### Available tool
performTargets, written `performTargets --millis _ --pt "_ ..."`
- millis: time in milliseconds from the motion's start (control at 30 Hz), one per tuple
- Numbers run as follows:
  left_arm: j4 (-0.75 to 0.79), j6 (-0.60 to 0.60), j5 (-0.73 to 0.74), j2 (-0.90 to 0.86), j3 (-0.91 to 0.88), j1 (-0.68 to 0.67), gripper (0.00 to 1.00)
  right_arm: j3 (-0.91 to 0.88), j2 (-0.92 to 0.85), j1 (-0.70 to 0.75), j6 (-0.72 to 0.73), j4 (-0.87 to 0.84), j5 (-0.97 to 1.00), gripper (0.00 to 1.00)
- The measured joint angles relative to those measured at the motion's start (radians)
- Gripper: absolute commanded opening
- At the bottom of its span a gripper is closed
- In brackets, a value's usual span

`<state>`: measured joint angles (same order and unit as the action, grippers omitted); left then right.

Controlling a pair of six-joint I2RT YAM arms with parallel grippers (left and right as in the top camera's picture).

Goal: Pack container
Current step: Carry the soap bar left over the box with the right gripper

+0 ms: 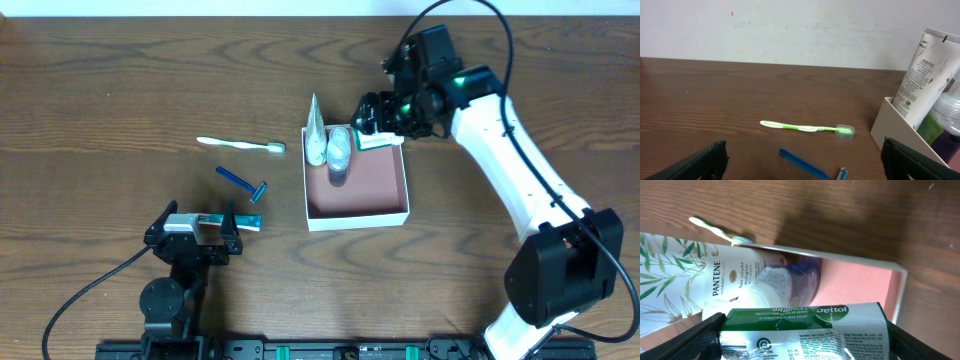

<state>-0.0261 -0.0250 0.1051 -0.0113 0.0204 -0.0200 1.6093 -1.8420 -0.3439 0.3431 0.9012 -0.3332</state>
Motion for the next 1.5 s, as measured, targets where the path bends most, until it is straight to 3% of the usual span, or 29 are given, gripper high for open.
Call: performTargets --millis 533,900,1500 --pt "0.000 0.000 0.000 0.000 0.000 0.000 0.98 -0.001 0.000 -0.043 0.122 0.015 0.183 0.81" --pt "0.000 0.000 0.000 0.000 0.000 0.000 0.98 -0.105 0.000 -0.043 0.147 -0.071 0.193 0.85" --pt "0.000 0.000 0.000 0.000 0.000 0.000 0.98 -0.107 -0.063 -0.072 0.148 -0.129 0.197 0.87"
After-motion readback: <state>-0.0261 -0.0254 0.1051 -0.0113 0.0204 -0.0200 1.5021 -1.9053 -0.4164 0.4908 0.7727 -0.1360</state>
